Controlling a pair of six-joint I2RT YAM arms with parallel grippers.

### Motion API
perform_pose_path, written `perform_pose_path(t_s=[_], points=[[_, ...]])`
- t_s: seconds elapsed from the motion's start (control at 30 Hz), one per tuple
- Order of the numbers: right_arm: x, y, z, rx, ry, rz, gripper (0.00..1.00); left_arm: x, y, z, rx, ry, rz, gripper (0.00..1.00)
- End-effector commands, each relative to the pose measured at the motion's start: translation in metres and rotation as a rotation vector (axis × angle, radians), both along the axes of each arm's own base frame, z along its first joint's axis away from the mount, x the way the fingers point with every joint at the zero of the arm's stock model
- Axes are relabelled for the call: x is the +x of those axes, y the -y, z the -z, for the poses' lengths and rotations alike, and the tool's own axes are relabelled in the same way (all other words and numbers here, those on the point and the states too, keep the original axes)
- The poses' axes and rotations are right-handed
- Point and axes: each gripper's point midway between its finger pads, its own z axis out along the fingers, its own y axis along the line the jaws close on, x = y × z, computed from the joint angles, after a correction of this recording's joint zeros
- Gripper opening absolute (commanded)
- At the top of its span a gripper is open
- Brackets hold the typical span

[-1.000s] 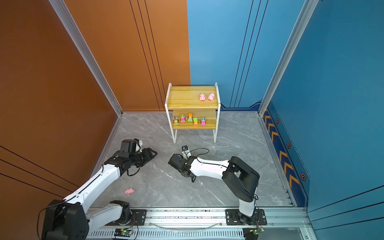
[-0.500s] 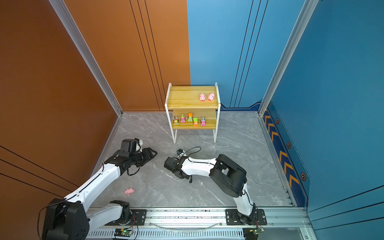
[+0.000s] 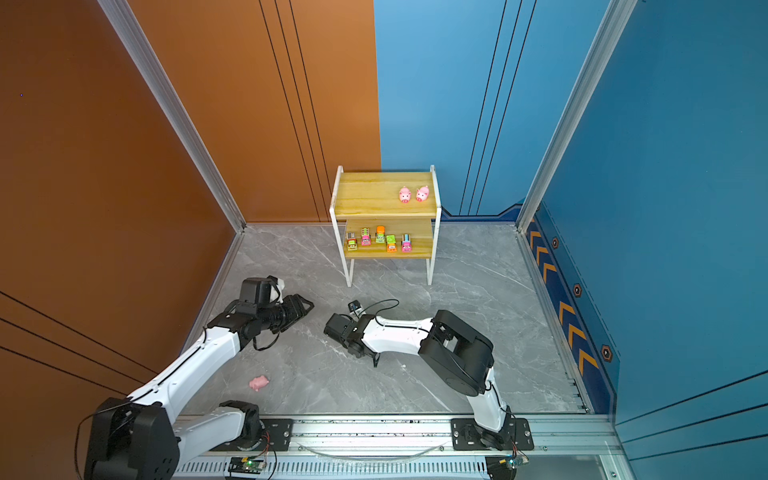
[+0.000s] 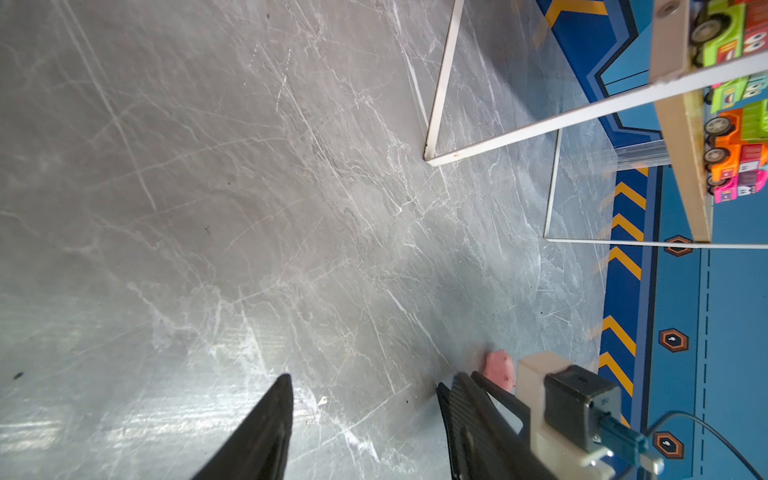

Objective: Place and organize the plastic toys onto the shelf

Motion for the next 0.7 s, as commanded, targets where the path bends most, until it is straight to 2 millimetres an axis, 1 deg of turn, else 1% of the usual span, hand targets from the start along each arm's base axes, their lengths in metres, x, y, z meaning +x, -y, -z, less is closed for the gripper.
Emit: perform_pose_path(t_s=[0.0,0.07,0.13,0.2,0.27,0.4,0.47,0.53,0.67], points=[[0.0,-0.014,-0.034,0.173,0.034,0.015,0.46,0.002,0.0,-0.007,-0.011,0.032,0.014,0.62],[0.003,-0.009,-0.051,0.232,0.062,0.037,0.47,0.001,0.001,-0.007,-0.011,0.031,0.016,0.62],[0.007,0.005,-0.066,0.291,0.086,0.083,0.48,0.0,0.001,-0.005,-0.011,0.028,0.019,0.62],[0.007,0.019,-0.076,0.361,0.102,0.13,0.48,-0.001,0.004,-0.004,-0.002,0.027,0.027,0.62],[0.007,0.035,-0.081,0.433,0.108,0.192,0.49,-0.002,0.008,-0.002,0.007,0.025,0.04,0.62],[0.004,0.069,-0.075,0.576,0.102,0.332,0.49,-0.005,0.019,0.002,0.033,0.02,0.078,0.62],[0.003,0.081,-0.07,0.65,0.093,0.389,0.49,-0.007,0.024,0.003,0.046,0.02,0.093,0.62],[0.003,0.09,-0.064,0.722,0.082,0.441,0.5,-0.007,0.028,0.003,0.057,0.025,0.103,0.62],[0.004,0.094,-0.057,0.802,0.052,0.485,0.51,-0.007,0.032,0.002,0.065,0.027,0.118,0.62]])
